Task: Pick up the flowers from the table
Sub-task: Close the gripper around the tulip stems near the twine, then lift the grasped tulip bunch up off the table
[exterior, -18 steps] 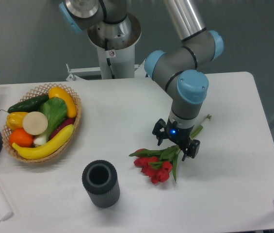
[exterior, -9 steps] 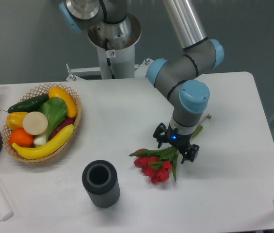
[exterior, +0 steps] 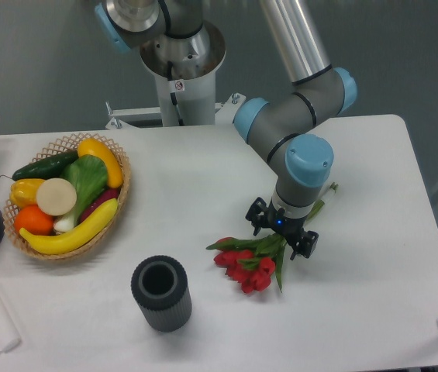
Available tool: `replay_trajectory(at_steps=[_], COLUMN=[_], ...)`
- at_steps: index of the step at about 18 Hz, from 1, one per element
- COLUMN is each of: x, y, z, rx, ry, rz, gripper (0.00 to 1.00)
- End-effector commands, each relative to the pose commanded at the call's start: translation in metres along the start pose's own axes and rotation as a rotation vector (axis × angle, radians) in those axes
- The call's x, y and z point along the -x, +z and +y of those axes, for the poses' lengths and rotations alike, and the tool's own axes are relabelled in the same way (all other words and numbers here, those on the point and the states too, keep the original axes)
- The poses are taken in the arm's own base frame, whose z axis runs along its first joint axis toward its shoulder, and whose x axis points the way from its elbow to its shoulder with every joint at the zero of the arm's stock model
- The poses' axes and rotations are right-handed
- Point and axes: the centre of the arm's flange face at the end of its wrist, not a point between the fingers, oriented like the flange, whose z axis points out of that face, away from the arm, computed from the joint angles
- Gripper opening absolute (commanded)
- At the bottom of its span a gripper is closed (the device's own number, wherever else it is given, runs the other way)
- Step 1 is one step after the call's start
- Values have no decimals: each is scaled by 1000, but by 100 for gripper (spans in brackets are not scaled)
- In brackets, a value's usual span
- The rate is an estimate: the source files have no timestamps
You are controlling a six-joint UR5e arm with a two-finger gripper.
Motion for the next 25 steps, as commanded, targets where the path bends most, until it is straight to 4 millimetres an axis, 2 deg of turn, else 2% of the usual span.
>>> replay_trajectory(at_steps=[4, 5, 9, 12, 16, 20, 25], x=[1, 1, 1, 1, 4, 3, 7], y=[4, 4, 3, 1, -6, -9, -24], z=[2, 2, 2, 1, -1, -5, -7], rx=[17, 17, 16, 15, 9, 6, -5], ry=[1, 2, 1, 1, 1, 8, 17], rz=[1, 1, -1, -4, -16, -21, -48], gripper=[99, 96, 70, 58, 36, 28, 28])
